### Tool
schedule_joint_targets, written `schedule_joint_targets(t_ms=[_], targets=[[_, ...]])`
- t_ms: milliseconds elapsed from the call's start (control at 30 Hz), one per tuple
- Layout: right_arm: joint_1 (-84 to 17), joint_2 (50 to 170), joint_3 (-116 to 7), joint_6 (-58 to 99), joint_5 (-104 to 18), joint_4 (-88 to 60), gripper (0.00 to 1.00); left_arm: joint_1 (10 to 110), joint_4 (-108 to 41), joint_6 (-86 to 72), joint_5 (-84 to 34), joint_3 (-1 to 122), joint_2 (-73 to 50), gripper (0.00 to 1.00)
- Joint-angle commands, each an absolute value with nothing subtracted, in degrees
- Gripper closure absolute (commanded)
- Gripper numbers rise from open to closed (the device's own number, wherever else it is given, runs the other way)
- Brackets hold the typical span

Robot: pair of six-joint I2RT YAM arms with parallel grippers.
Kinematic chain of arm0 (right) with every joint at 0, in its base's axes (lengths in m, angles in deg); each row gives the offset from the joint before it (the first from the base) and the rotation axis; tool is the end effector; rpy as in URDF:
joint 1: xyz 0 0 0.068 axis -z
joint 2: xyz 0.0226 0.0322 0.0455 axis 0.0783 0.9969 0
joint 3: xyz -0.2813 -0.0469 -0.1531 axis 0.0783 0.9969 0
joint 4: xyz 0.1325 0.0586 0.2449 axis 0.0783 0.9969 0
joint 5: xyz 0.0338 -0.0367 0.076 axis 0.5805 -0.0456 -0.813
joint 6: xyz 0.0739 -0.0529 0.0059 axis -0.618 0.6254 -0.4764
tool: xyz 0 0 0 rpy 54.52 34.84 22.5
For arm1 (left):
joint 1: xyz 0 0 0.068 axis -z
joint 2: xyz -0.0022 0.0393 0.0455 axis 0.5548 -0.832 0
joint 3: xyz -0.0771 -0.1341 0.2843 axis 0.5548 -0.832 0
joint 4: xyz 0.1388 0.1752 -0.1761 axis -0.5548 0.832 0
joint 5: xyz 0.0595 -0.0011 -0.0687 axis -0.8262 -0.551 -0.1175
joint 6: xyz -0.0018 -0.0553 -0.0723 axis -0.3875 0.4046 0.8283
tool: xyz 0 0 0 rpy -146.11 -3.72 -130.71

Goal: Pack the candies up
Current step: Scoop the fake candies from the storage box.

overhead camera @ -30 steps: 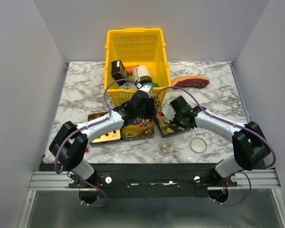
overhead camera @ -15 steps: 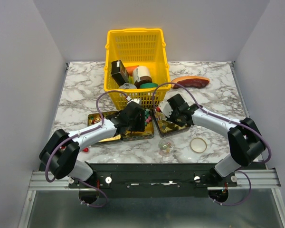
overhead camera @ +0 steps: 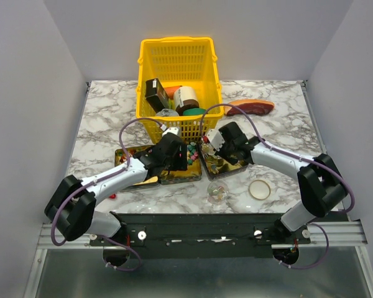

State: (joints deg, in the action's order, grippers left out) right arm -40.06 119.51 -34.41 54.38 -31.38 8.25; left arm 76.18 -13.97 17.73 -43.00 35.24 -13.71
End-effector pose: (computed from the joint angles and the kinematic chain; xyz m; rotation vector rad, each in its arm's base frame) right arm 0.2967 0.2055 0.1923 -1.3222 2.2101 -0.0298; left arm 0.2444 -0.2056 0.2225 0.0490 2.4364 -0.4417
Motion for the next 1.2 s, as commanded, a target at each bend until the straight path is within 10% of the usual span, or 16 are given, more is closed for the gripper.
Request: schedule_joint_targets(t_ms=[0, 1167], targets=[[-40.4, 118.8, -33.9, 50.6, -33.2, 3.8, 0.99, 76.1, -14.7, 18.0, -46.4, 34.3, -11.4, 0.24], [-44.3, 90.5, -43.2, 28.9, -34.8, 42.5, 0.99, 74.0, -13.7, 16.2, -50.3, 35.3, -6.6, 0.12]])
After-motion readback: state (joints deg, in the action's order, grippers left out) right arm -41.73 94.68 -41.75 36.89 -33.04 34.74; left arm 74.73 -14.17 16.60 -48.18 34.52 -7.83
